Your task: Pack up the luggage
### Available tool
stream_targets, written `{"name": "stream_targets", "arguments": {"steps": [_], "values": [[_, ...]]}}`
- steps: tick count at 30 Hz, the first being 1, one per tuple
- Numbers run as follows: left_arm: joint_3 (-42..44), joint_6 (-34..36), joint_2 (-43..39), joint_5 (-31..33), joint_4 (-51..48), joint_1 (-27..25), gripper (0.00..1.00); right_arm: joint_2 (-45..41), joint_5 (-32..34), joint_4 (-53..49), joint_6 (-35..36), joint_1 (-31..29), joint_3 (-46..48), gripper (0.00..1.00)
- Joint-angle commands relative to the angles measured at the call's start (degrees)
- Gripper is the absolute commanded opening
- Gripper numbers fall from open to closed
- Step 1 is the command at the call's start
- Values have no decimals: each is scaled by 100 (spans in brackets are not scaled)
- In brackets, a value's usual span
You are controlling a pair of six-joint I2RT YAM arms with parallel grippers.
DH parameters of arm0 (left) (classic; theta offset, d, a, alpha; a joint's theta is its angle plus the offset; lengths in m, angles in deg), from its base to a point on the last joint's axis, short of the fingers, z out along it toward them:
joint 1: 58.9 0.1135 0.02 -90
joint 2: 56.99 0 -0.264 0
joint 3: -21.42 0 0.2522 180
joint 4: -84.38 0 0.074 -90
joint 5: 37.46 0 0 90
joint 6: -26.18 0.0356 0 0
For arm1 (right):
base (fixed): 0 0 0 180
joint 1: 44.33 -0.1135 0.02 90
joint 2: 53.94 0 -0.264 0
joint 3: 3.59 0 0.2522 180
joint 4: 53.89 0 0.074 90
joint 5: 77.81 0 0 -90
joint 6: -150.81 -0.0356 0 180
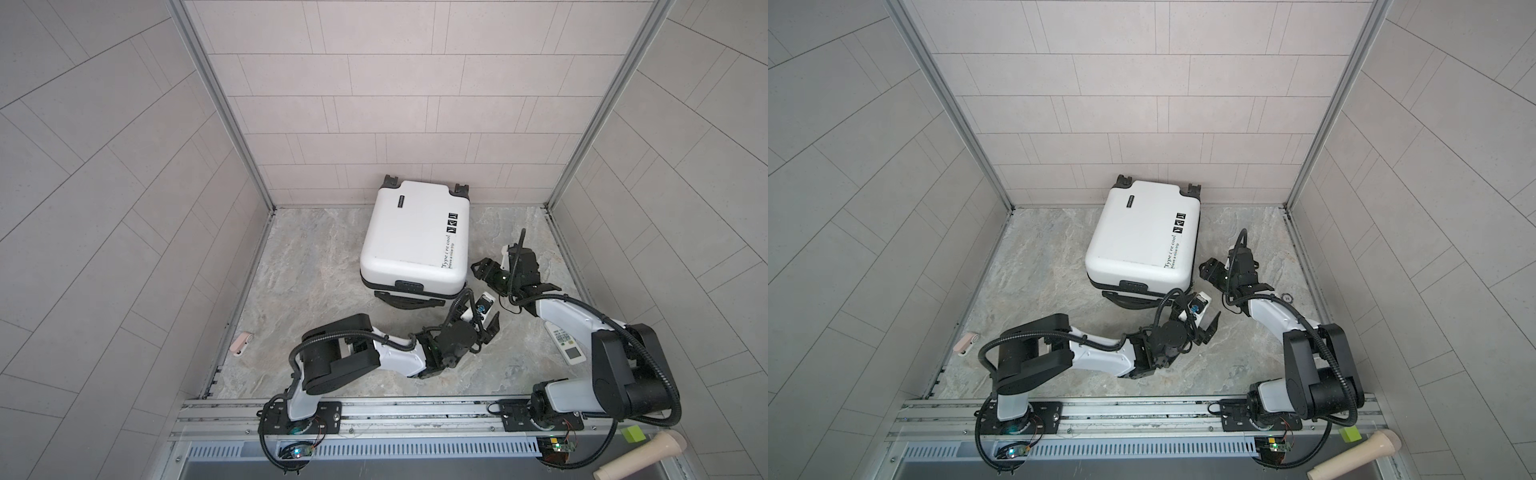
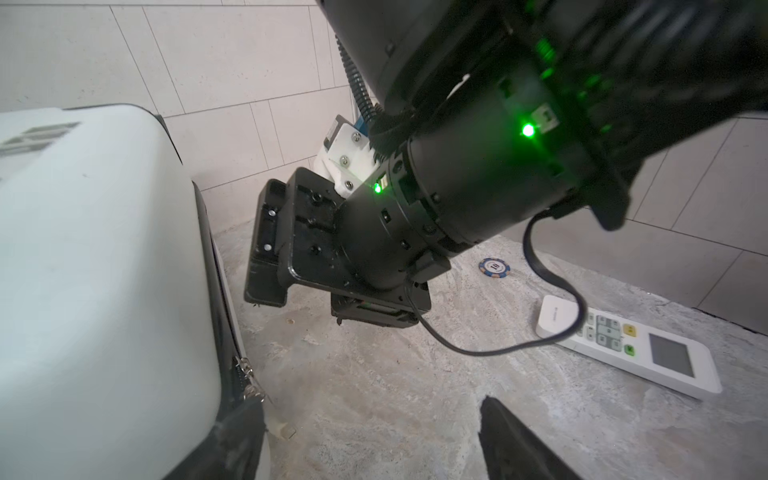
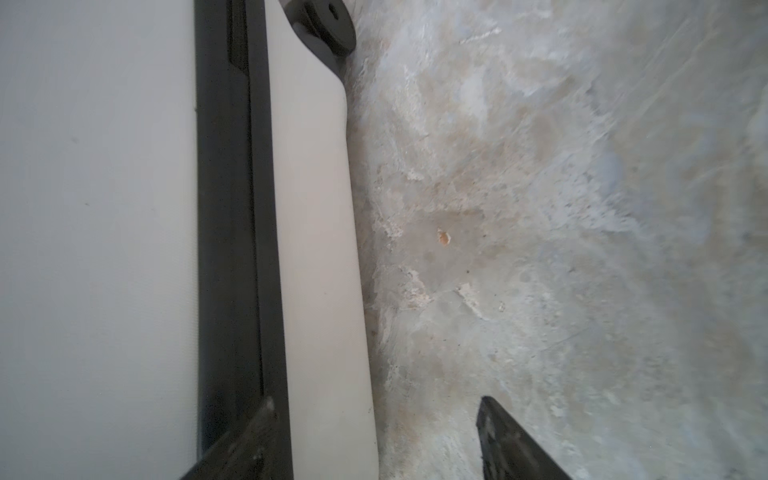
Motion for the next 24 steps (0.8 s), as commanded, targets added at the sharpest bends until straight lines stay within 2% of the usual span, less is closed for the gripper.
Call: {"name": "stream_targets", "arguments": {"steps": [1, 6, 8, 14, 20, 23, 24], "values": [[-113, 165, -504, 55, -605, -25, 94, -234, -60, -426, 278, 235, -124, 81], [-267, 52, -1284, 55, -1648, -7, 96, -497, 21, -893, 584, 614, -305, 82], [-325, 34, -1568, 273, -1973, 9, 100, -601, 109, -1094, 717, 692, -407, 83], [-797, 342, -2265, 725, -3080, 39, 100, -969, 548, -1723, 1189, 743, -800, 82], [-1348, 1239, -2726, 1249, -3818, -73, 100, -1644, 1426, -1902, 1288, 748, -973, 83], [-1329, 2260, -2887, 1177, -3763, -239, 100, -1955, 1921, -1858, 1236, 745, -1009, 86], [-1177, 2722, -2923, 1111, -3469, -265, 100, -2033, 2064, -1823, 1226, 743, -1015, 87]]}}
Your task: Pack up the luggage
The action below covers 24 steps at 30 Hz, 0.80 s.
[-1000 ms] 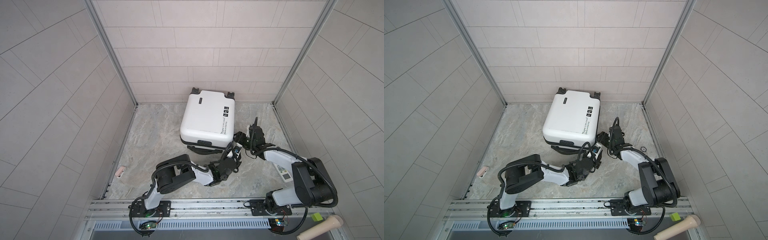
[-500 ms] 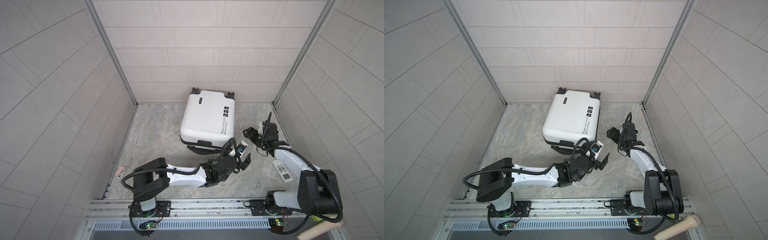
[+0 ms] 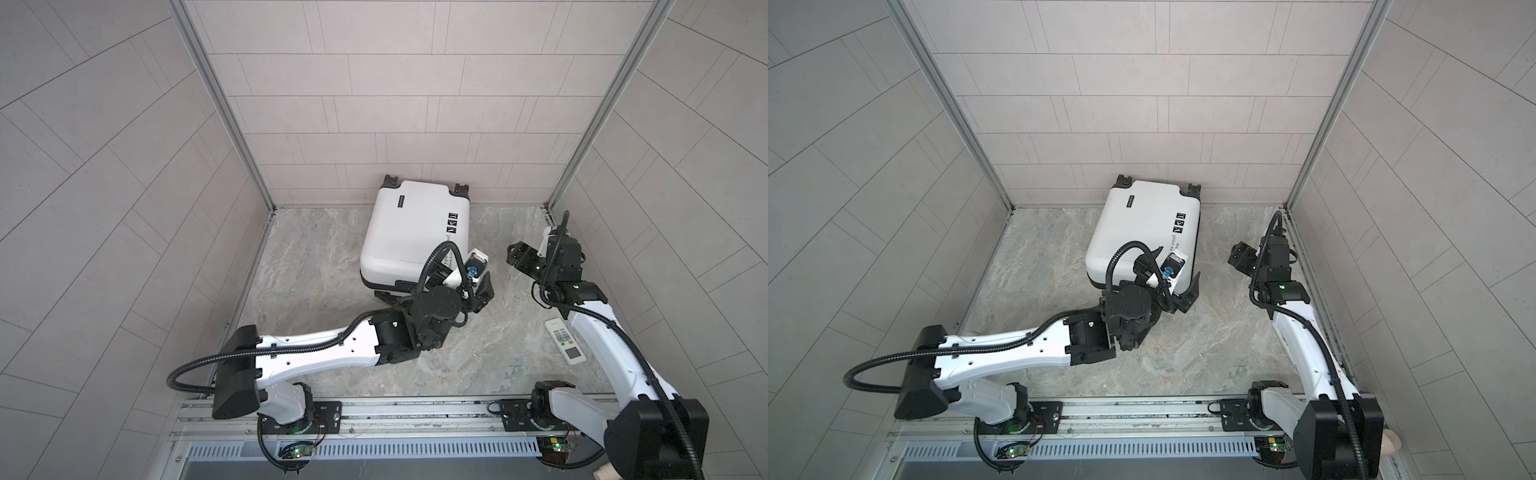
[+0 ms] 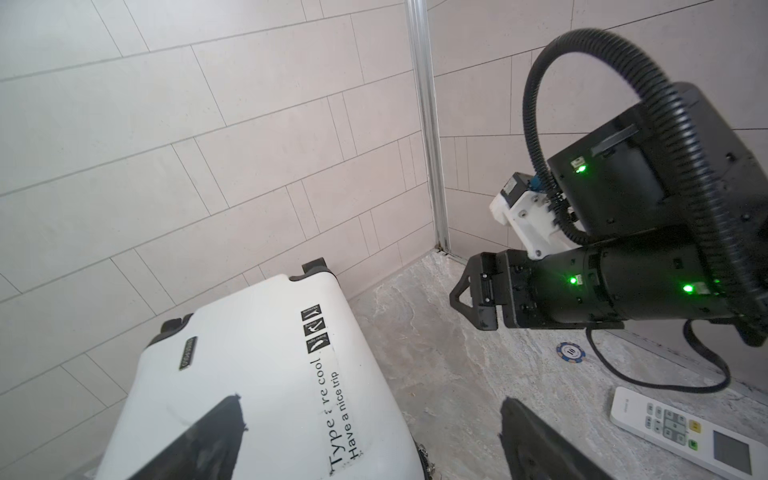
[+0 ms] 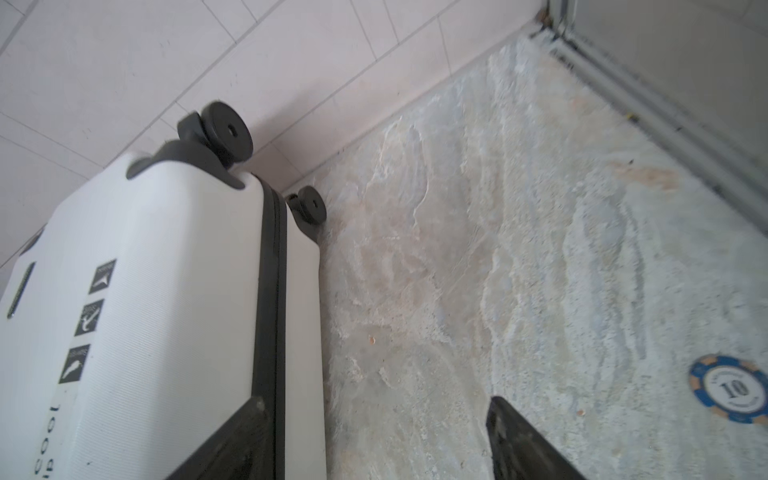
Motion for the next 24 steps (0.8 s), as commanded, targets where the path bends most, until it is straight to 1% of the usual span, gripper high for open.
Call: {"name": "stream_targets", "arguments": {"steps": [1, 3, 4, 5, 7, 9, 10, 12, 15, 17, 19, 21, 23, 24], "values": [[279, 1654, -173, 162, 444, -158, 100, -279, 837, -83, 85, 9, -132, 88], [820, 2204, -241, 503, 1964, -212, 100, -357, 927, -166, 233, 9, -214, 89], [1009, 2299, -278, 638, 2476, -222, 100, -375, 967, -232, 292, 10, -247, 89], [1112, 2395, -327, 778, 2780, -218, 100, -413, 1022, -306, 361, 9, -280, 90], [1054, 2510, -406, 919, 2457, -176, 100, -478, 1274, -428, 306, 3, -266, 91], [917, 2251, -444, 1343, 2063, -12, 100, -602, 1654, -328, 20, 15, -87, 90], [911, 2127, -494, 1472, 1887, 113, 100, -686, 1714, -175, -8, 9, 48, 90], [1029, 1690, -725, 1458, 1412, 457, 100, -812, 1592, 229, 83, 9, 275, 89], [1330, 337, -1357, 1129, 519, 1261, 100, -867, 1245, 917, 98, 14, 585, 88], [1755, -530, -1860, 941, 319, 1976, 100, -775, 1236, 1169, 70, 9, 628, 88], [2188, -1148, -2336, 779, 191, 2711, 100, -619, 1253, 1306, 146, 1, 573, 87], [2614, -1591, -2743, 684, 120, 3444, 100, -474, 1462, 1257, 406, -42, 435, 86], [3081, -1823, -3013, 614, 116, 4333, 100, -380, 1962, 1266, 676, -206, 355, 86], [3246, -1887, -3080, 571, 121, 4683, 100, -357, 2185, 1337, 793, -280, 370, 86]]}}
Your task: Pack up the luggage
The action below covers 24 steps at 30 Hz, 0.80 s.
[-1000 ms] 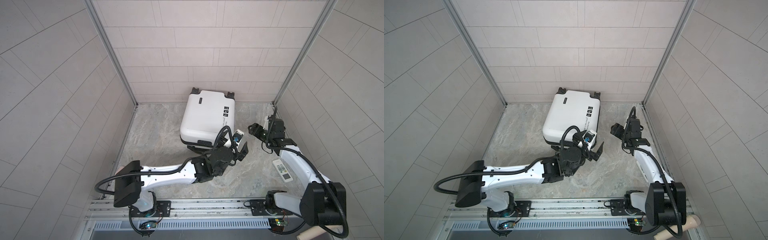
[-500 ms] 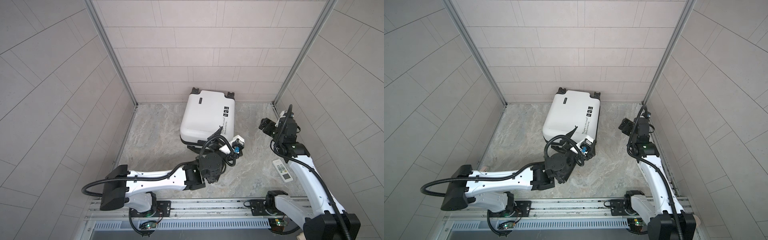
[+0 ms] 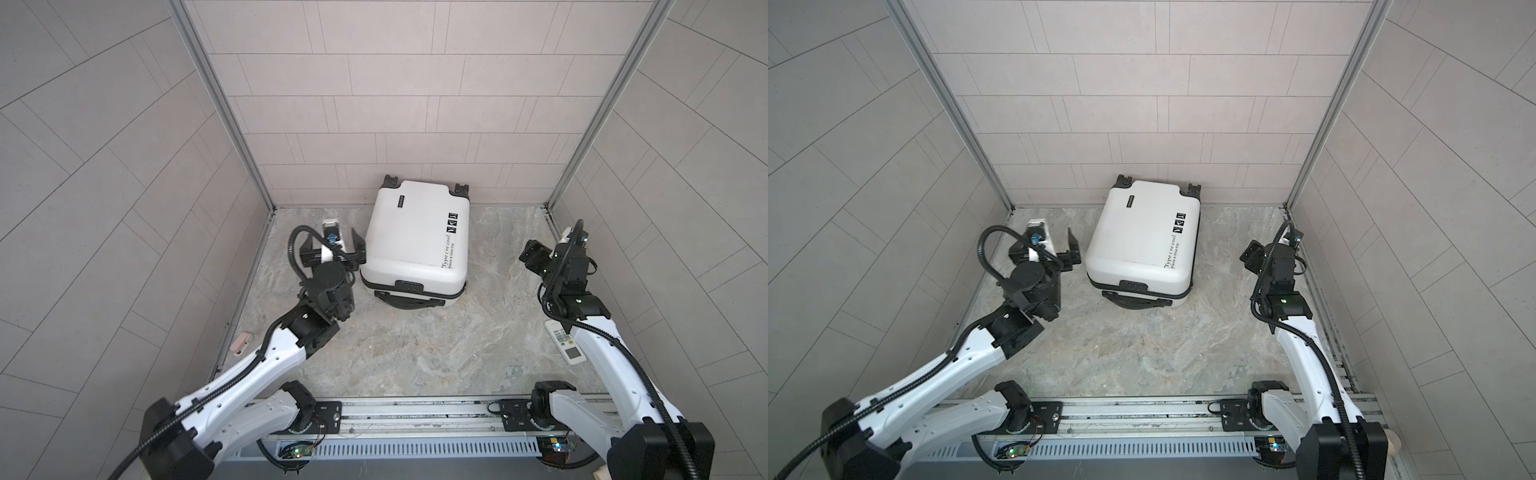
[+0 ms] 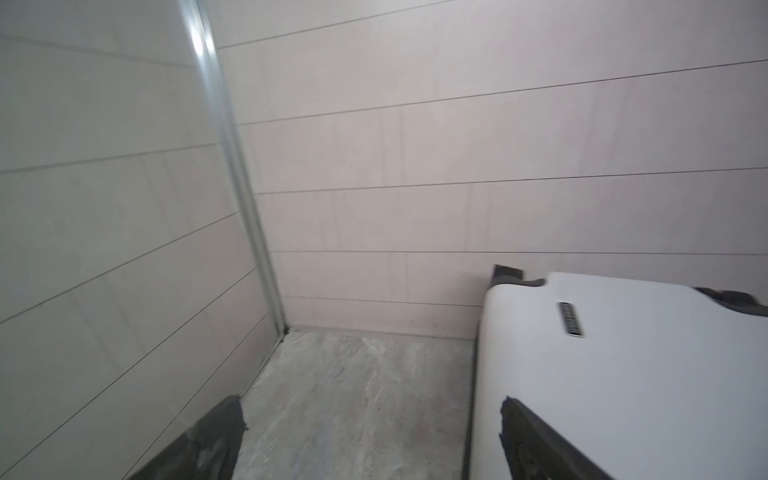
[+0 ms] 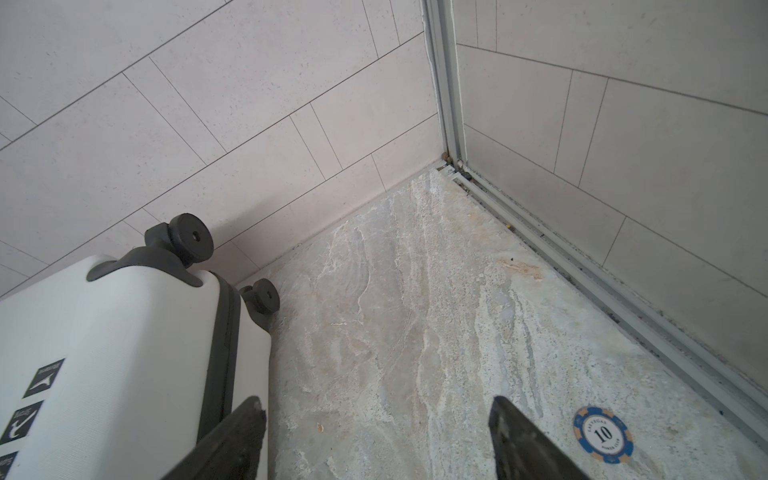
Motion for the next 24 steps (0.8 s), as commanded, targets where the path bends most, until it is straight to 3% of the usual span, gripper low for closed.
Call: {"name": "stream_targets", "arguments": {"steps": [1, 5, 7, 10, 14, 24], "values": [[606, -874, -167, -241, -205, 969, 100, 48, 879, 396, 547, -265, -144, 86], [1243, -1074, 111, -621, 82, 2032, 100, 237, 1350, 559, 1076, -846, -148, 87], [1386, -1048, 395, -687, 159, 2290, 100, 418, 1556, 602, 1435, -1173, -160, 87], [1572, -970, 925, -684, 454, 2413, 100, 677, 1836, 722, 1879, -1515, -76, 89], [1787, -734, 1594, -857, 1124, 2451, 100, 803, 1848, 1154, 2162, -1523, 451, 91], [2211, -247, 2681, -1478, 3013, 2512, 100, 950, 1700, 2815, 2572, -1061, 1853, 91]]}}
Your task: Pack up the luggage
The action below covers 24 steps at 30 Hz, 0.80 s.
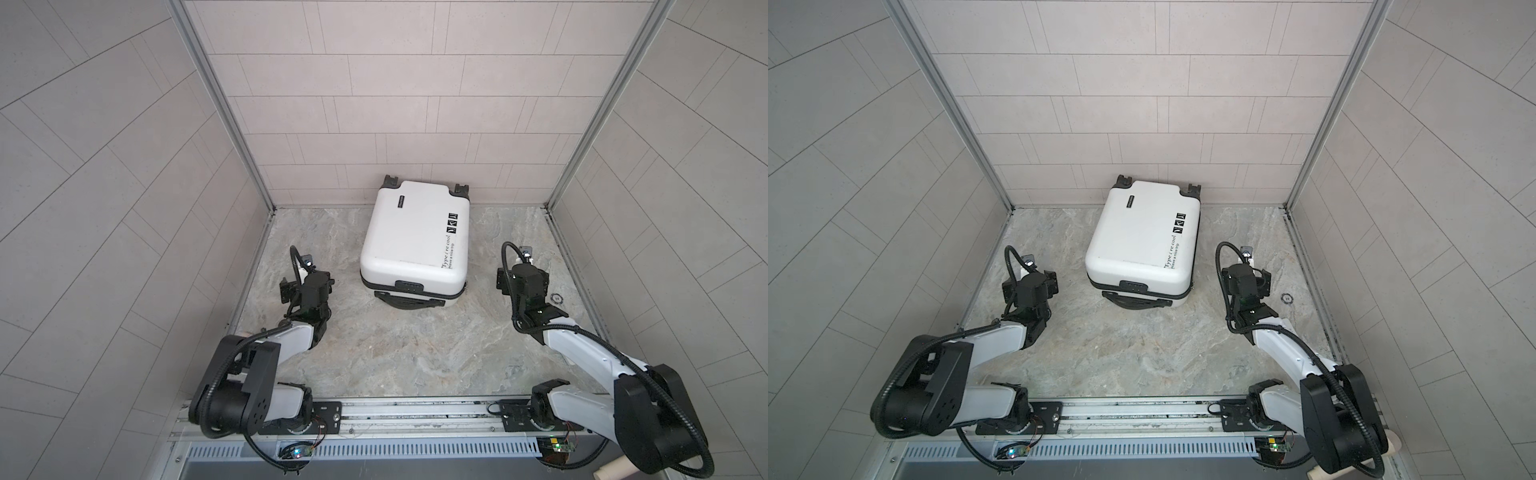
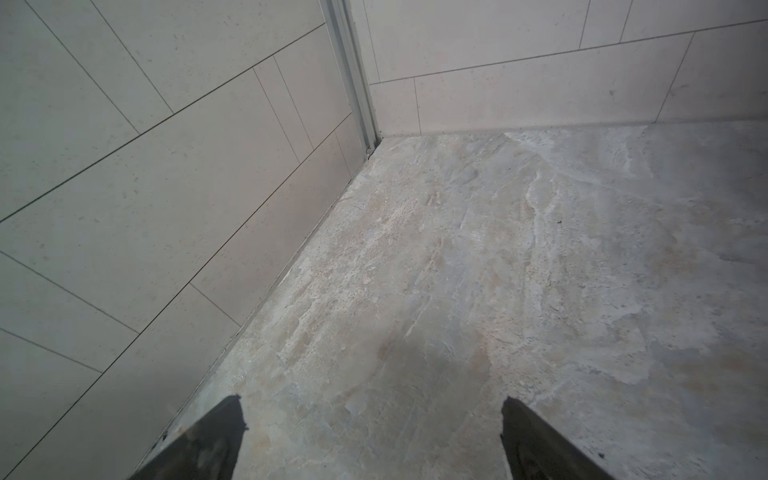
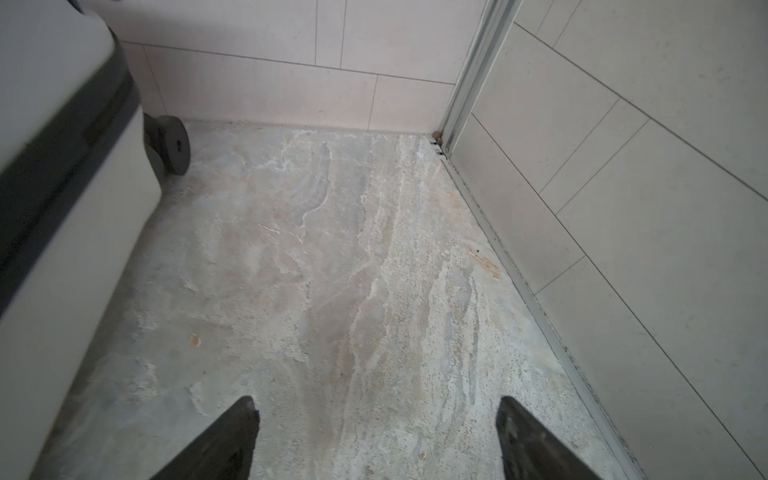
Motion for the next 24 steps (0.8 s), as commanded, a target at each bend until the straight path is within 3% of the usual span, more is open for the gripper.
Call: {"name": "stream_targets", "arguments": {"steps": [1, 4, 11, 19, 22, 24], "values": [[119, 219, 205, -253, 957, 38, 100, 78, -19, 1118, 321, 155, 269, 91], [57, 74, 223, -387, 851, 44, 100, 282, -331, 1808, 568, 315, 520, 91], [906, 108, 1538, -756, 3657, 44, 99, 1035, -586, 3235, 585, 453, 1066, 90], [429, 126, 1489, -529, 2829, 43, 100, 2143, -961, 3880, 1145, 302, 818, 86], [39, 74, 1441, -524, 2087, 42, 100, 1998, -954, 3015, 828, 390, 496, 86], [-82, -67, 1408, -712, 1735, 176, 100, 2095, -1036, 2990, 828, 462, 416, 86]]}}
